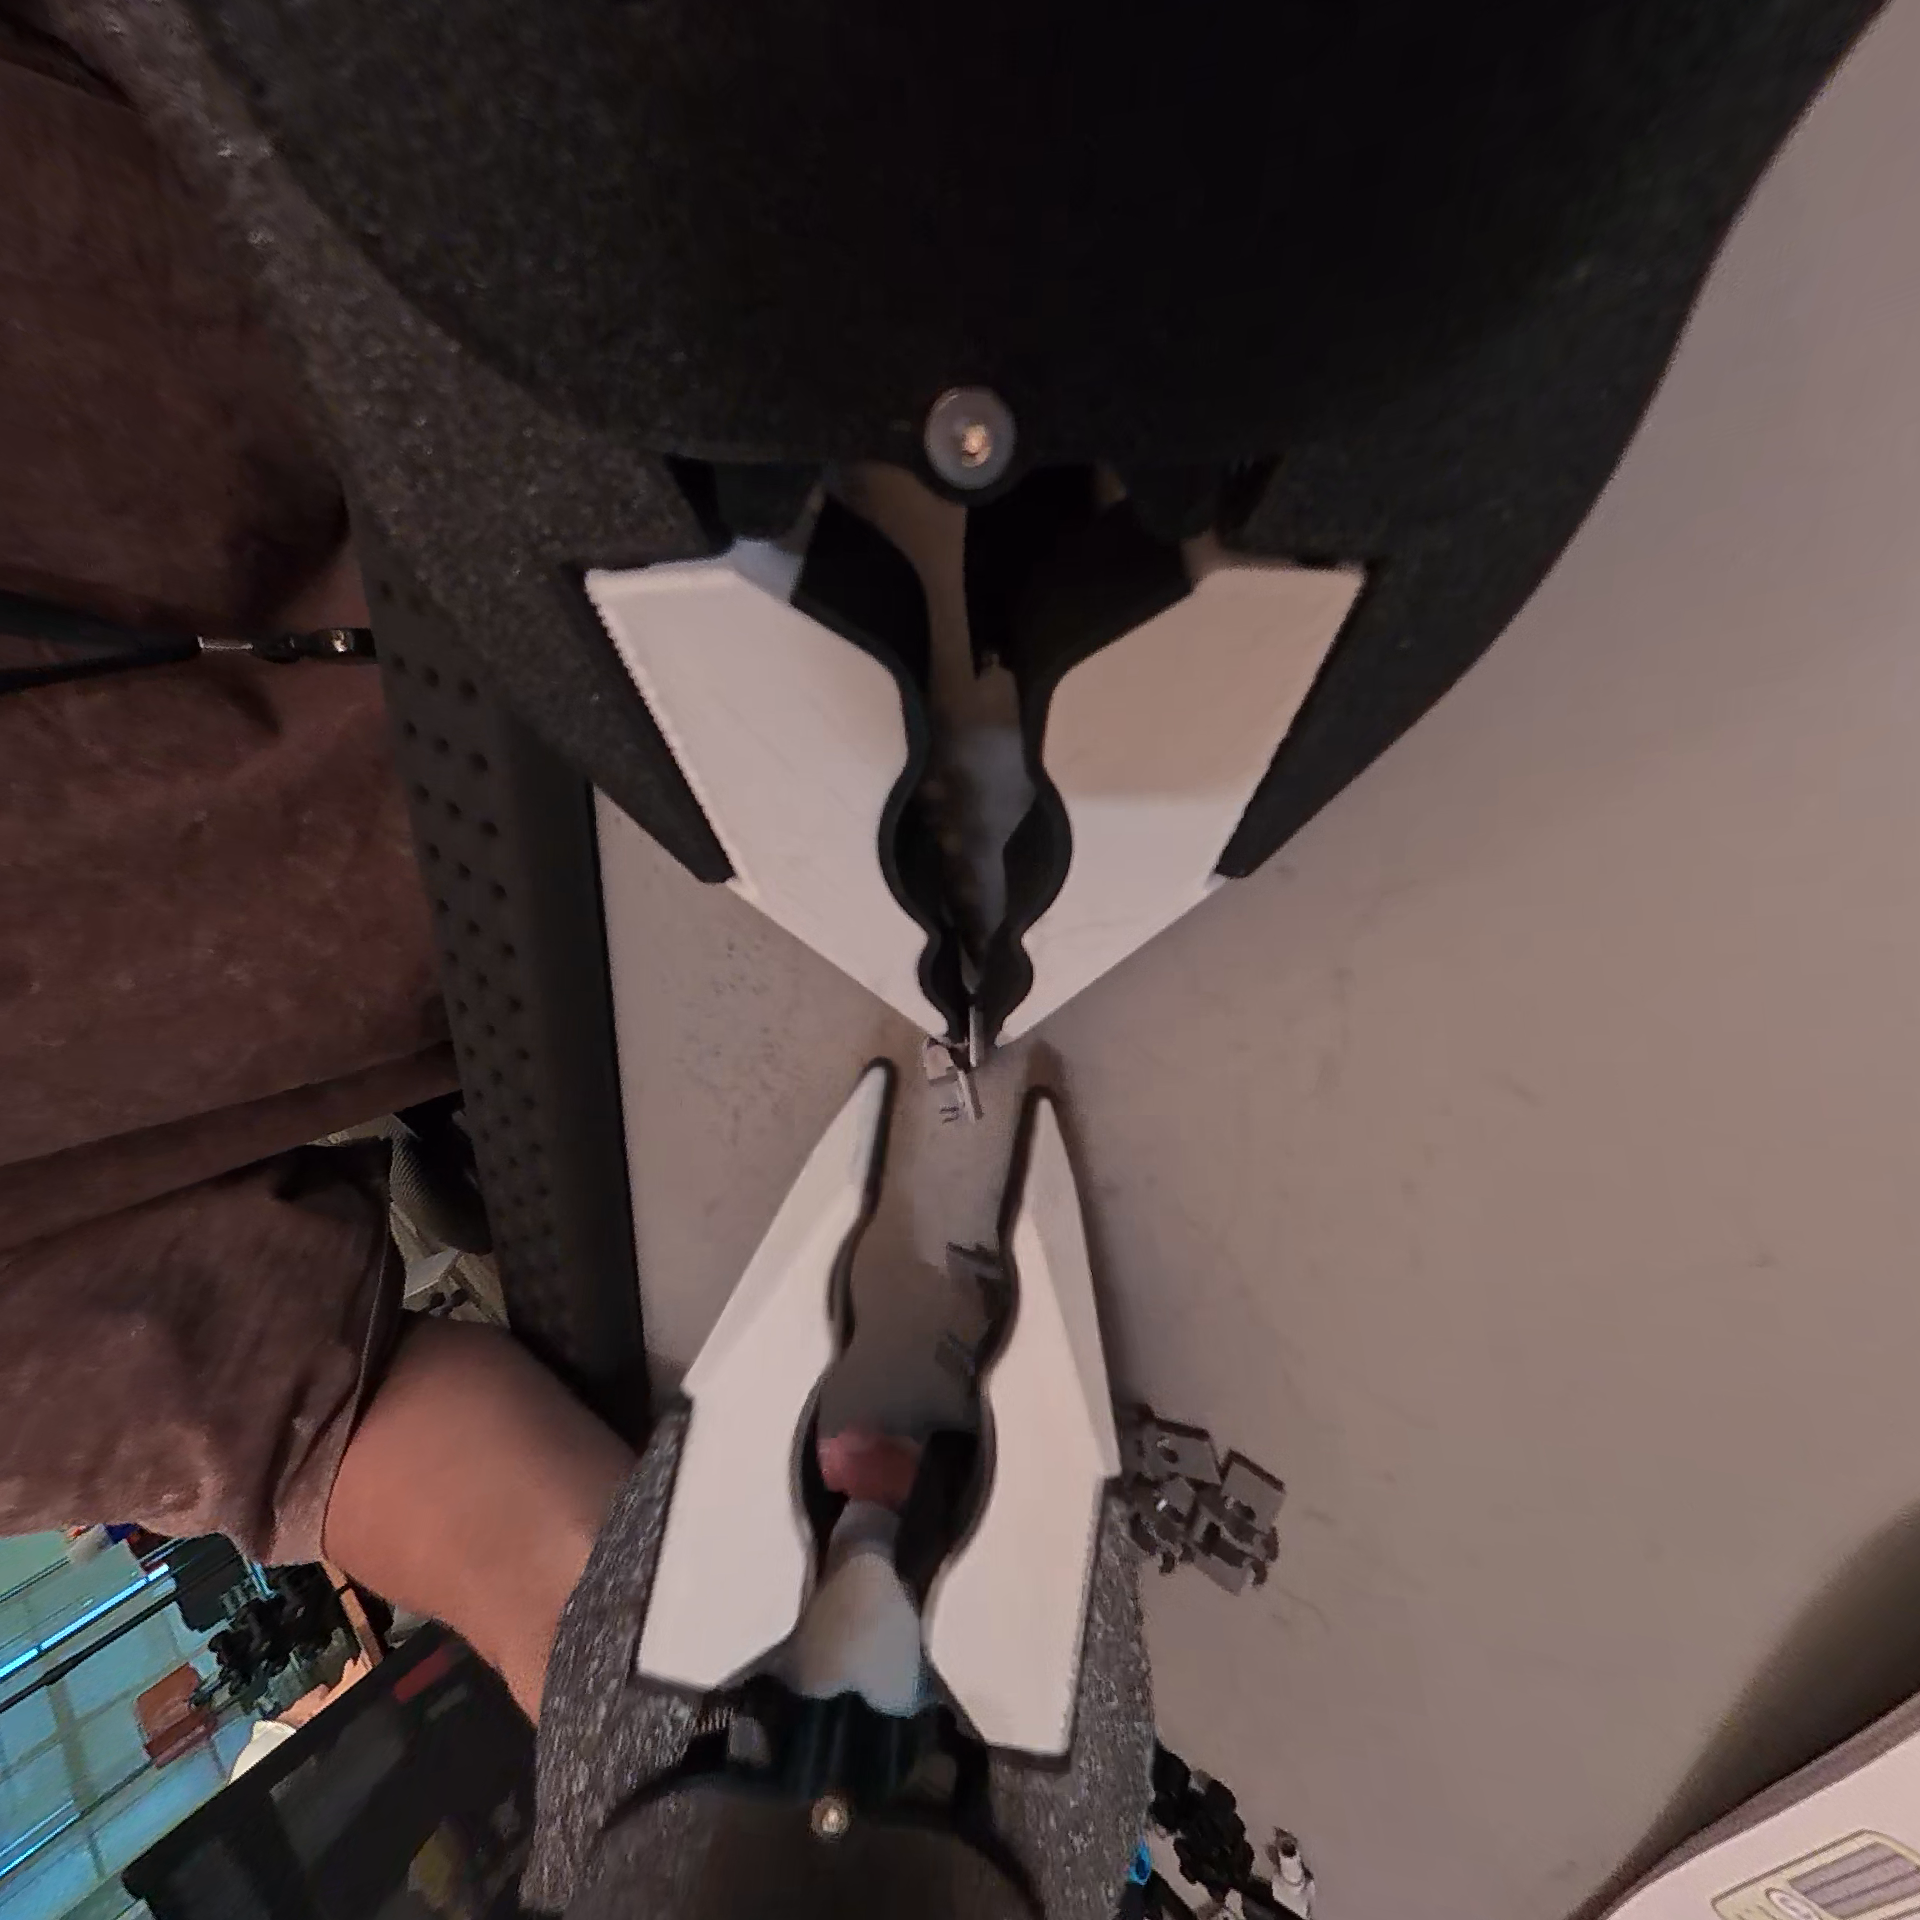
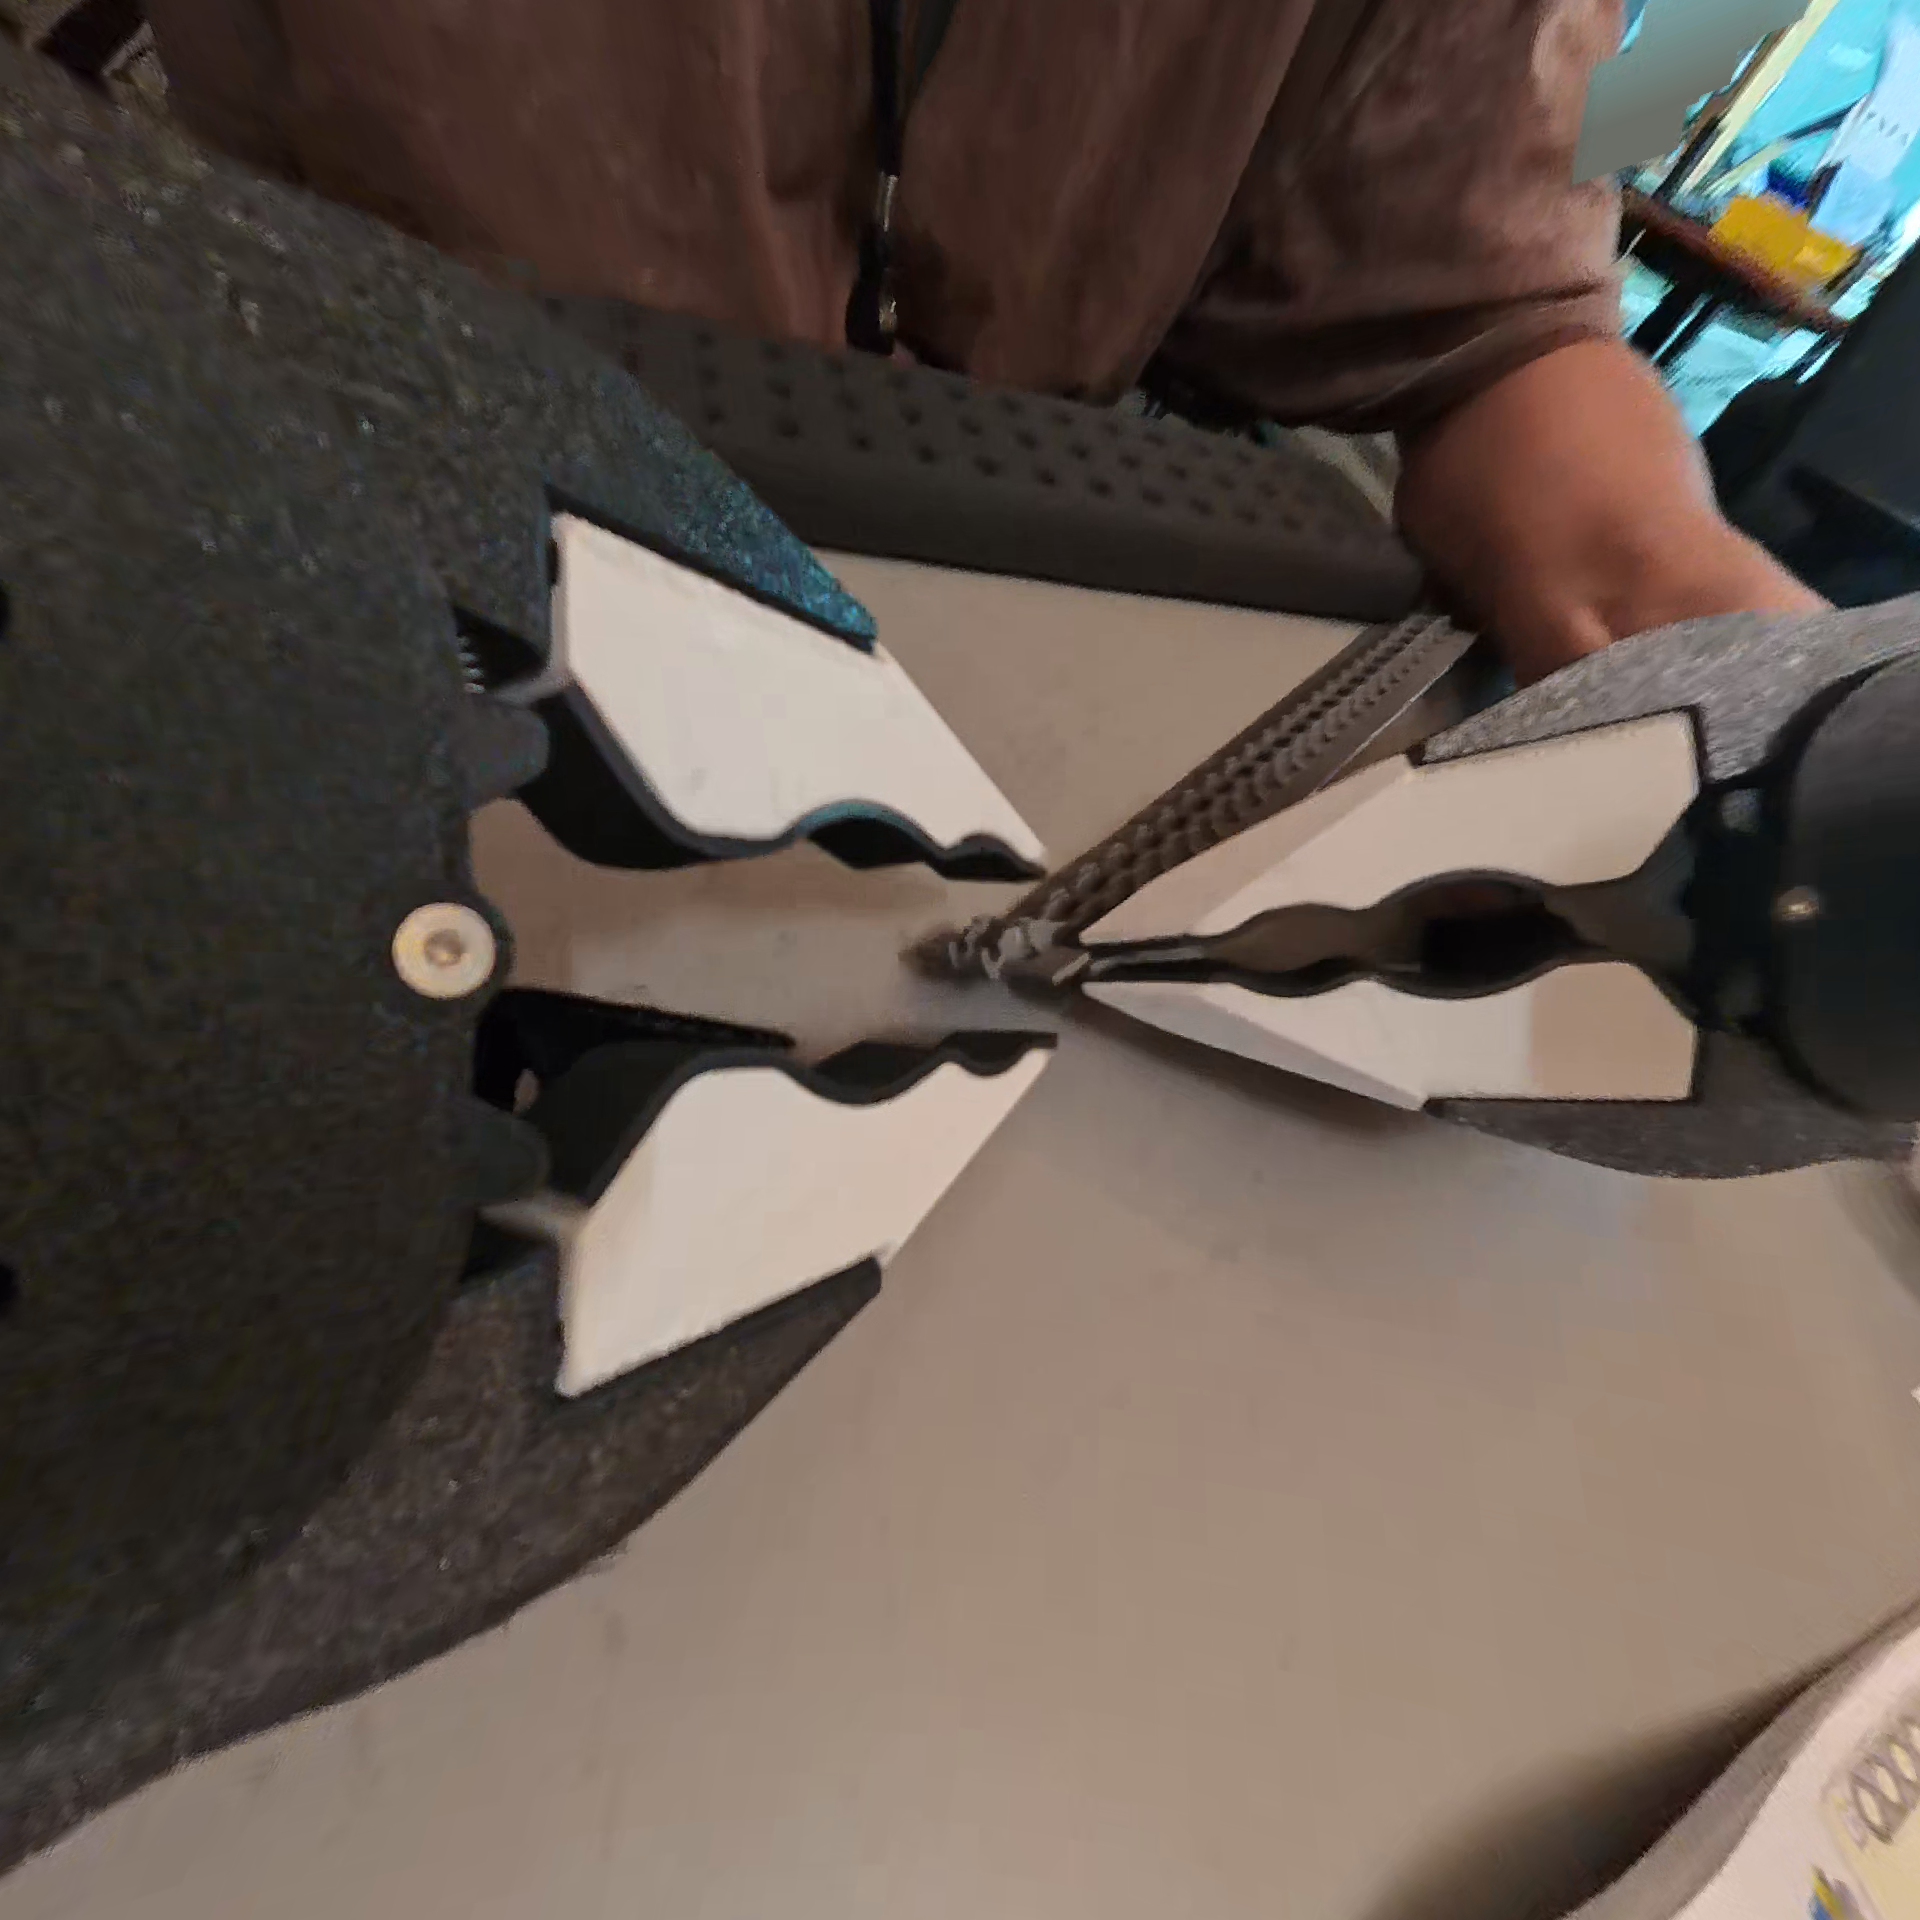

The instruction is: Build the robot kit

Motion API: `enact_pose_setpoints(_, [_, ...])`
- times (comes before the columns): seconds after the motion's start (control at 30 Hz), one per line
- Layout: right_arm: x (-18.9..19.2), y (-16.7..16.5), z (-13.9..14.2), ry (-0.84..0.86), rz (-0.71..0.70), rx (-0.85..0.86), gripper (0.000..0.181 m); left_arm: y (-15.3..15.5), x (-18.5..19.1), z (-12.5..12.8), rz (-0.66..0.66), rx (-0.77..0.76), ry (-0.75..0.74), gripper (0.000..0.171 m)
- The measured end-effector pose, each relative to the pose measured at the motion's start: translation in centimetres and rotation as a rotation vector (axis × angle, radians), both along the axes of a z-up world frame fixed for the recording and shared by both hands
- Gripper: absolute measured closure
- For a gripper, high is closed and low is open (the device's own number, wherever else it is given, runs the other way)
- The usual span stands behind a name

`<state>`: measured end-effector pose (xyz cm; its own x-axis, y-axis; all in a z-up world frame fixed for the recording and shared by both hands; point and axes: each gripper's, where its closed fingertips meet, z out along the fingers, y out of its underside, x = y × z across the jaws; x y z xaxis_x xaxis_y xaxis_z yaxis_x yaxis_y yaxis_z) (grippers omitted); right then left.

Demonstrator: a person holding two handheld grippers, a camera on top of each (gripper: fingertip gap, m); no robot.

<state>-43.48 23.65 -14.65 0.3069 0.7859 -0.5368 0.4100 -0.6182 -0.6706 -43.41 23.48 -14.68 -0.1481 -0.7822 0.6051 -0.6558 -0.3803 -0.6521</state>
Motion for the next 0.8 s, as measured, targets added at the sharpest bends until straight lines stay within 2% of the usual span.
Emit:
enact_pose_setpoints(0.03, [0.0,0.0,-0.3,-0.025,0.005,0.020,0.161,0.0,0.0,0.0,0.000,0.000,0.000,0.169])
enact_pose_setpoints(0.13, [-0.2,-0.2,-0.5,-0.046,0.020,0.039,0.168,0.0,0.0,-0.1,0.004,0.007,0.002,0.169])
enact_pose_setpoints(0.47, [-0.2,-0.6,-0.9,0.005,0.077,-0.073,0.171,-0.4,0.1,-0.2,-0.033,0.086,-0.005,0.169])
enact_pose_setpoints(0.8, [-0.1,-0.4,-1.3,-0.030,0.111,-0.043,0.171,-0.2,0.4,-0.7,-0.061,0.160,0.007,0.169])
